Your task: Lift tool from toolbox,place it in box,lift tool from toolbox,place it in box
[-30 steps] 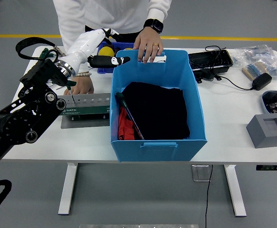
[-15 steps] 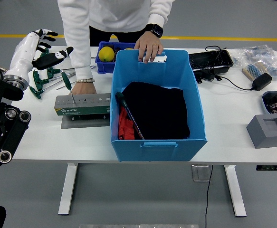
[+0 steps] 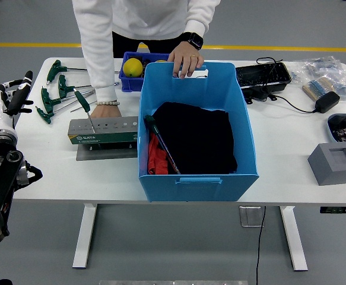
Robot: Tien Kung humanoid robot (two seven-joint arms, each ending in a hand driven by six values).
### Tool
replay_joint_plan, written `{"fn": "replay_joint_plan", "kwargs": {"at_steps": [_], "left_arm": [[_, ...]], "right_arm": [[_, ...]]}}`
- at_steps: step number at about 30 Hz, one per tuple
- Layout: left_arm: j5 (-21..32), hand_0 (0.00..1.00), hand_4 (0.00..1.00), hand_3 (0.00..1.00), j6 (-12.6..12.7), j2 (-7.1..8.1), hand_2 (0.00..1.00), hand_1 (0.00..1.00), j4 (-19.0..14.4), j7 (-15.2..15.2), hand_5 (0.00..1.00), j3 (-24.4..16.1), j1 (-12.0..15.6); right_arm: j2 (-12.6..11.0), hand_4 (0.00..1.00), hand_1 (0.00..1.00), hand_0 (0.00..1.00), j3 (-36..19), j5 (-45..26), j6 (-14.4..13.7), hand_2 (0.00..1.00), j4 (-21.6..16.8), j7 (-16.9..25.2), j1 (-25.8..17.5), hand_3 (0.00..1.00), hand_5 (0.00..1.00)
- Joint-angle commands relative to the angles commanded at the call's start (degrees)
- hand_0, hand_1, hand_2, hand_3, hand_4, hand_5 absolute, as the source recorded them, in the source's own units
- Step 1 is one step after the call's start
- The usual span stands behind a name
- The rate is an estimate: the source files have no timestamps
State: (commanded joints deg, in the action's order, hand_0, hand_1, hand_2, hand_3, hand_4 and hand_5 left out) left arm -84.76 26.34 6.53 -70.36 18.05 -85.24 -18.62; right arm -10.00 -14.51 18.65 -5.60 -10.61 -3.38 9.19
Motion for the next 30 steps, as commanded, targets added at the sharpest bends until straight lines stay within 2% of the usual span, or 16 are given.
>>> {"fn": "replay_joint_plan", "kwargs": {"at_steps": [1, 6, 7, 9, 12, 13, 15, 17, 18, 19, 23, 24, 25, 30], "left_arm": [[-0.4, 0.335, 0.821, 0.700, -0.5, 0.06, 0.598, 0.429, 0.0, 0.3, 0.752, 0.2, -0.1], [-6.9, 0.335, 0.821, 0.700, -4.7, 0.87, 0.598, 0.429, 0.1, 1.3, 0.752, 2.3, -0.7], [-8.1, 0.403, 0.871, 0.717, -5.3, 1.00, 0.639, 0.518, 0.1, 1.2, 0.708, 2.6, -0.8], [-11.0, 0.403, 0.871, 0.717, -7.5, 1.71, 0.639, 0.518, 0.1, -0.3, 0.708, 3.8, -1.2], [-17.1, 0.403, 0.871, 0.717, -12.4, 3.95, 0.639, 0.518, 0.3, -4.7, 0.708, 6.9, -2.5], [-19.3, 0.703, 0.893, 0.773, -14.0, 4.78, 0.825, 0.760, 0.5, -6.2, 0.612, 8.1, -3.1], [-22.8, 0.703, 0.893, 0.773, -17.0, 6.50, 0.825, 0.760, 1.1, -9.0, 0.612, 10.4, -4.4], [-25.8, 0.703, 0.893, 0.773, -20.5, 8.89, 0.825, 0.760, 2.2, -12.4, 0.612, 13.9, -6.4], [-26.2, 0.703, 0.893, 0.773, -21.4, 9.81, 0.825, 0.760, 2.6, -13.7, 0.612, 15.4, -7.1], [-26.1, 0.776, 0.880, 0.705, -22.2, 10.96, 0.859, 0.799, 3.2, -14.8, 0.635, 17.0, -8.2], [-26.9, 0.776, 0.880, 0.705, -24.6, 14.84, 0.859, 0.799, 5.6, -17.5, 0.635, 25.1, -12.7], [-27.5, 0.776, 0.880, 0.705, -25.7, 15.46, 0.859, 0.799, 6.3, -18.2, 0.635, 27.0, -13.9], [-27.9, 0.840, 0.976, 0.670, -26.4, 15.74, 0.859, 0.810, 6.8, -18.7, 0.645, 28.0, -14.5], [-30.0, 0.840, 0.976, 0.670, -31.1, 17.02, 0.859, 0.810, 10.6, -20.5, 0.645, 32.0, -18.4]], "right_arm": [[0.0, 0.814, 0.667, 0.684, 0.0, 0.1, 0.0, 0.726, 0.0, 0.0, 0.0, 0.574, 0.673], [0.0, 0.814, 0.667, 0.684, -0.2, 0.2, -0.1, 0.726, -0.1, 0.0, 0.1, 0.574, 0.673], [0.0, 0.813, 0.667, 0.685, -0.1, 0.1, -0.1, 0.726, -0.1, 0.0, 0.1, 0.574, 0.673], [0.0, 0.813, 0.667, 0.685, 0.0, -0.2, -0.1, 0.726, -0.1, 0.0, 0.2, 0.574, 0.673], [0.0, 0.813, 0.667, 0.685, 0.2, -0.5, -0.1, 0.726, -0.1, 0.1, 0.3, 0.574, 0.673], [0.1, 0.813, 0.667, 0.685, 0.2, -0.5, -0.1, 0.726, -0.1, 0.1, 0.3, 0.574, 0.673], [0.1, 0.813, 0.667, 0.685, 0.0, -0.4, -0.1, 0.726, -0.1, 0.0, 0.3, 0.574, 0.673], [0.1, 0.813, 0.667, 0.685, -0.1, -0.1, -0.1, 0.726, -0.1, -0.1, 0.3, 0.574, 0.673], [0.1, 0.813, 0.667, 0.685, -0.2, -0.1, -0.1, 0.726, -0.1, -0.1, 0.3, 0.574, 0.673], [0.1, 0.811, 0.668, 0.685, -0.3, 0.0, 0.0, 0.726, -0.1, -0.1, 0.2, 0.572, 0.672], [0.1, 0.811, 0.668, 0.685, -0.9, 0.7, 0.1, 0.726, -0.1, -0.4, 0.3, 0.572, 0.672], [0.1, 0.811, 0.668, 0.685, -1.0, 1.0, 0.2, 0.726, -0.1, -0.5, 0.3, 0.572, 0.672], [0.1, 0.809, 0.668, 0.685, -1.1, 1.1, 0.2, 0.727, -0.1, -0.5, 0.4, 0.573, 0.672], [0.0, 0.809, 0.668, 0.685, -1.5, 1.7, 0.5, 0.727, -0.1, -0.8, 0.6, 0.573, 0.672]]}}
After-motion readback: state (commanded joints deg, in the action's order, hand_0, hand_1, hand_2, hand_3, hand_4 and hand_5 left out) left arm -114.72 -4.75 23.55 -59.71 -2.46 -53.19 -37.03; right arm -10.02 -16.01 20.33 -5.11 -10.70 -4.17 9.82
